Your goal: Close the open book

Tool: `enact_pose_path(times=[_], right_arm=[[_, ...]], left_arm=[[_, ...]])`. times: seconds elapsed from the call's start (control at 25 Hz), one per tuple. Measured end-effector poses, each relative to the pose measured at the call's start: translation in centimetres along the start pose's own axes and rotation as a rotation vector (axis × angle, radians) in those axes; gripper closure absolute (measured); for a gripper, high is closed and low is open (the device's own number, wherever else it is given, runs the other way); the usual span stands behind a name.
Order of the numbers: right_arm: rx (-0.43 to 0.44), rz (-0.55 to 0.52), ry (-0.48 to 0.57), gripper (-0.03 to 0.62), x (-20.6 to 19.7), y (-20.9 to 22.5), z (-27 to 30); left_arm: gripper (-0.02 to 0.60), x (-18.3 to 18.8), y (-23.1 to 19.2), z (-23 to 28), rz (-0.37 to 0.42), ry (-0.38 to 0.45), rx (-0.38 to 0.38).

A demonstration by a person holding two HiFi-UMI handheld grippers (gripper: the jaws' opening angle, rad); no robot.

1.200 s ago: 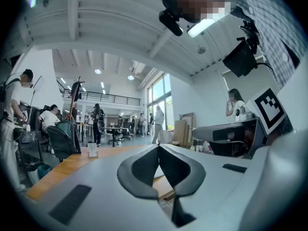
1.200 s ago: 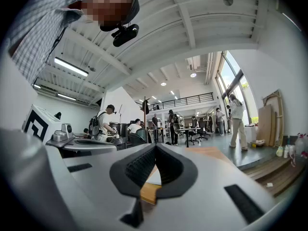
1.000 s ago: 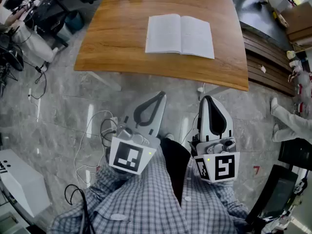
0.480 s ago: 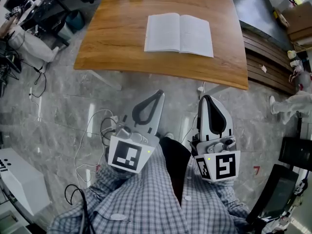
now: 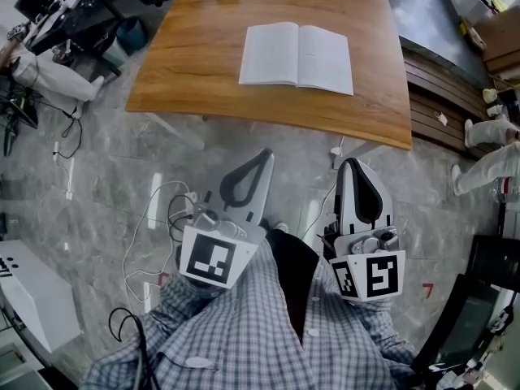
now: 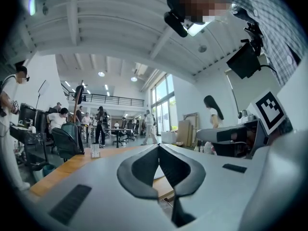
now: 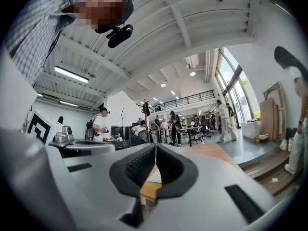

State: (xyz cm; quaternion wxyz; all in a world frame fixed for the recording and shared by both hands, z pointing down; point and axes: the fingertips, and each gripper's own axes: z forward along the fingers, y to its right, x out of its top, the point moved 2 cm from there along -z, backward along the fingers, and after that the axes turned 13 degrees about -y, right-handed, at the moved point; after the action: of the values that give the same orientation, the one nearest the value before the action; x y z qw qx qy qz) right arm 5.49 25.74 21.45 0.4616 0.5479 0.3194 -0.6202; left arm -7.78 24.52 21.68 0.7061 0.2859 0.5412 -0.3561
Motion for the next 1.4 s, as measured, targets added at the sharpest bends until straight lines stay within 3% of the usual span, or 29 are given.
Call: enact_pose_path(times=[0.28, 0.76, 1.16, 1.4], right_arm=[[-0.012, 0.007, 0.004, 0.572, -0.7, 1.0, -1.2], [-0.013, -0.001, -0.022, 0.572, -0.9, 2.0, 2.9], [-0.021, -0.006, -0.037, 0.572, -0.3, 5.0, 10.1], [-0.031, -0.017, -0.034, 0.572, 3.0, 6.5, 16.3]], left_arm=[[0.572, -0.5, 1.2, -0.3, 0.005, -0.003, 0.009], [0.572, -0.7, -2.2, 3.7, -0.005, 0.003, -0.007], [0.572, -0.3, -6.7, 10.4, -0.007, 0.012, -0.027], [0.572, 2.0, -11.7, 15.0, -0.024, 0.01, -0.029]])
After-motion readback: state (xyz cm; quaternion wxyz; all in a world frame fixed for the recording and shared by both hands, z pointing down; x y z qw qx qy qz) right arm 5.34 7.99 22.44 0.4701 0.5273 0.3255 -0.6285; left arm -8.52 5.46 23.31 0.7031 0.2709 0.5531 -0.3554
